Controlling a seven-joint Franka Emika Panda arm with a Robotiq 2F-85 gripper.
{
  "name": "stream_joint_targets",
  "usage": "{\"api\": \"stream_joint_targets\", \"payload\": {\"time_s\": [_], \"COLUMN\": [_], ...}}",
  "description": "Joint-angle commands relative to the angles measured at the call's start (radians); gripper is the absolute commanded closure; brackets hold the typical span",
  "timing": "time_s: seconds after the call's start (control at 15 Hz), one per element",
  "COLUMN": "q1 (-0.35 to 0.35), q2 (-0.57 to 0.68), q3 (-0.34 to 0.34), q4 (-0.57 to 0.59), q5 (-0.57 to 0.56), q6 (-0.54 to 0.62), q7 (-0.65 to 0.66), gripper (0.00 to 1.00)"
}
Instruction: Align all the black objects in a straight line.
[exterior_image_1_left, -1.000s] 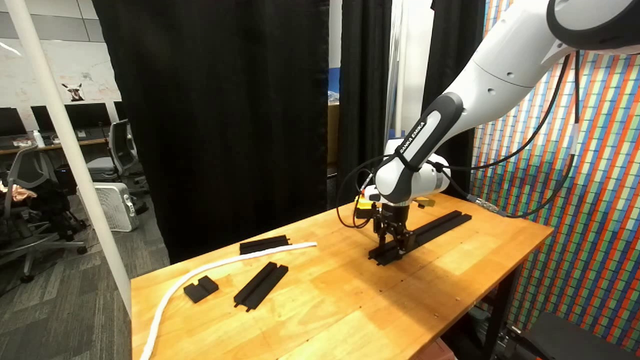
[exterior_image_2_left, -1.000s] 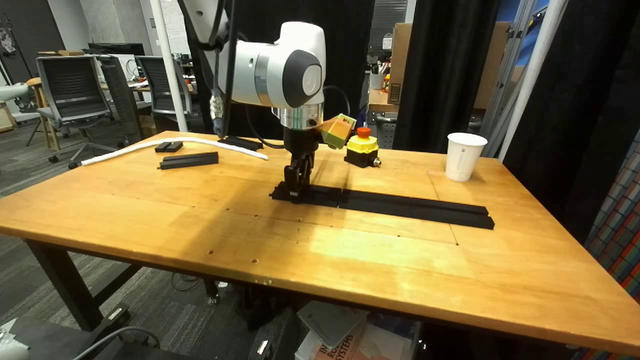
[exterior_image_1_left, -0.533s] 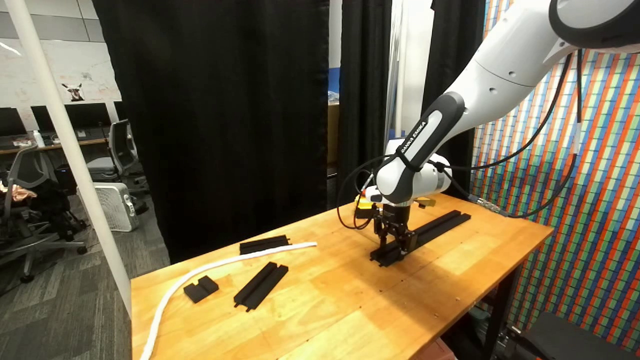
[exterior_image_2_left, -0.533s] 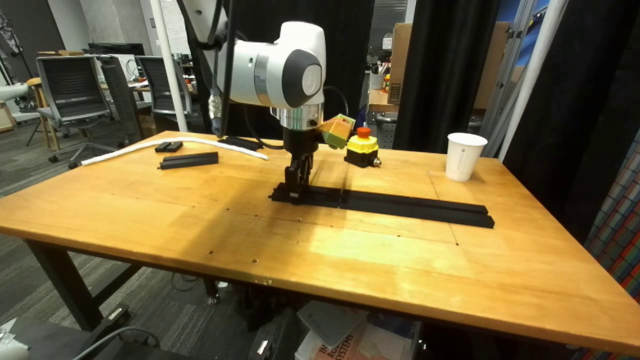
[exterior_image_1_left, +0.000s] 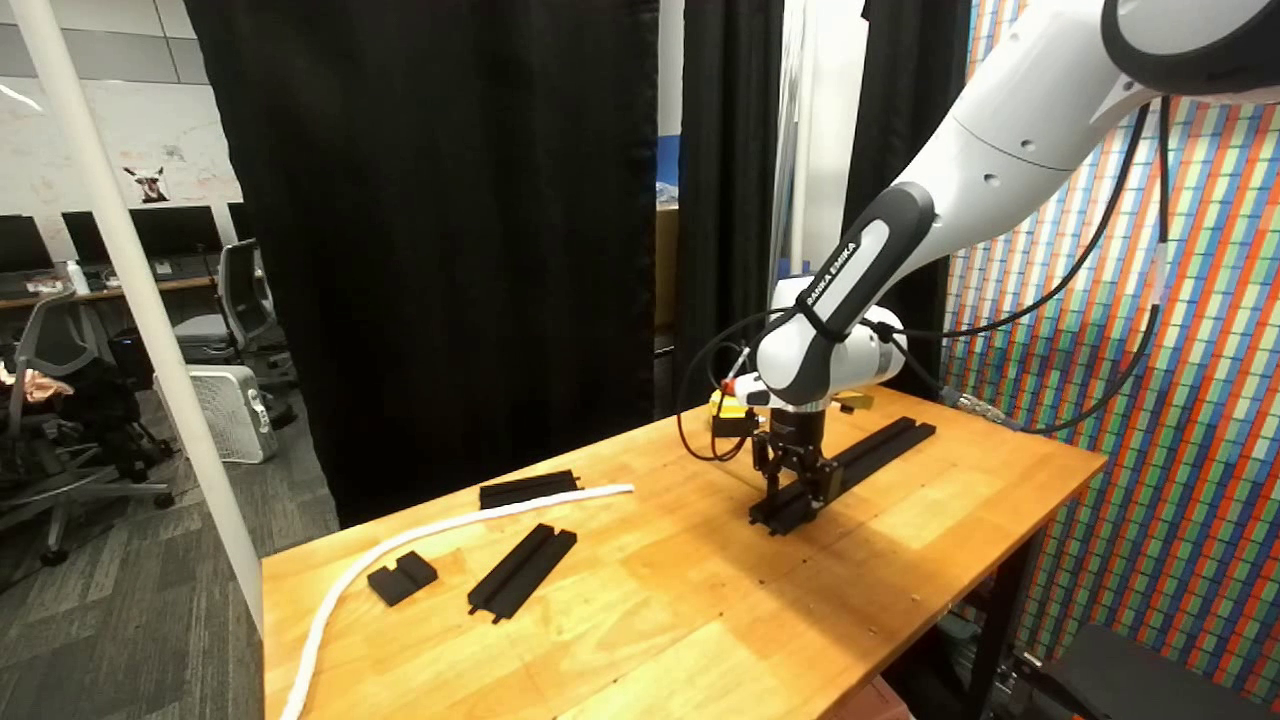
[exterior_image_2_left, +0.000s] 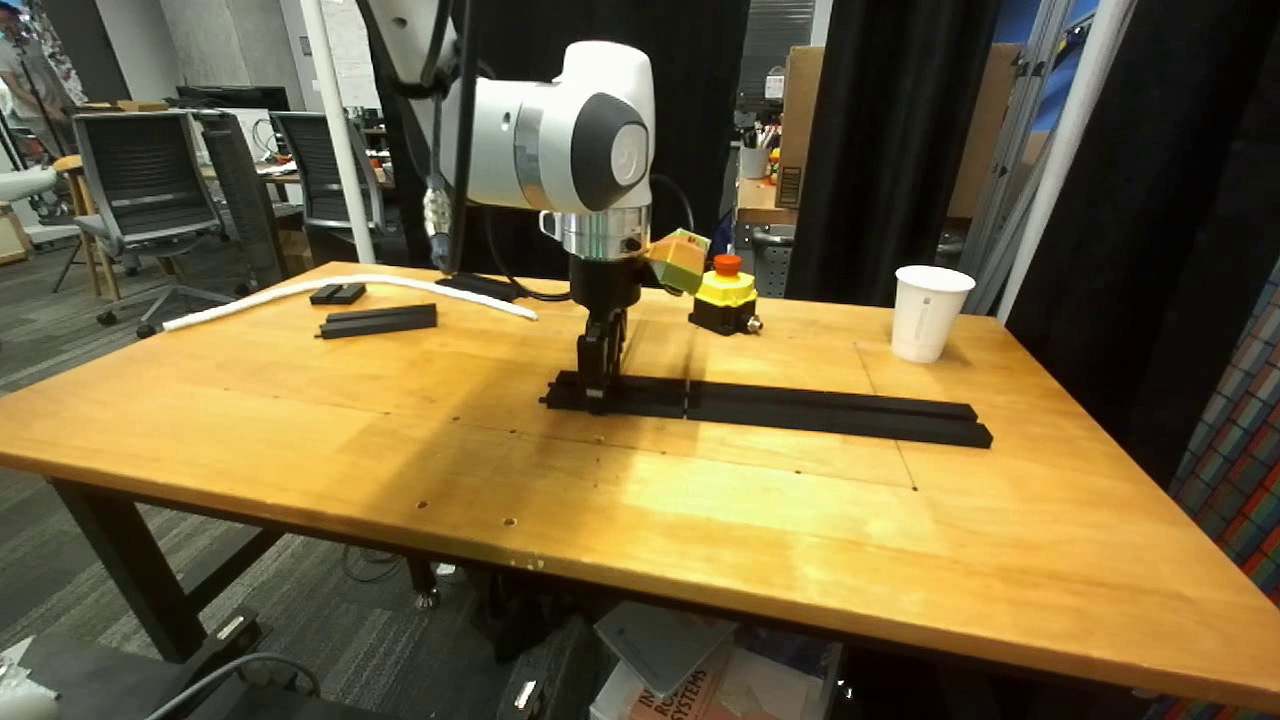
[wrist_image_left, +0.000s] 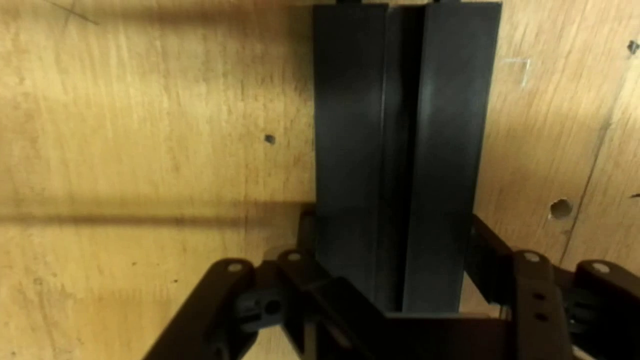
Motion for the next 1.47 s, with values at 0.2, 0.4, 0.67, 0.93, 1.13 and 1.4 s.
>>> {"api": "stream_joint_targets", "payload": {"time_s": [0.2, 0.4, 0.67, 0.93, 1.13, 1.4], "q1": [0.001, 0.002, 0.005, 0.009, 0.025, 0.057], "q2": [-0.003, -0.005, -0.007, -0.03, -0.06, -0.097], "q3": [-0.028, -0.034, -0.044, -0.046, -0.053, -0.053], "q4": [-0.013, -0.017, -0.019, -0.026, -0.031, -0.037], "q5": [-0.041, -0.045, -0.066, -0.07, -0.081, -0.119], "q6": [-0.033, -0.047, -0.055, -0.07, -0.099, -0.116], "q7": [-0.023, -0.021, -0.013, 0.007, 0.056, 0.152], "gripper": [0.07, 0.0, 0.0, 0.0, 0.0, 0.0]}}
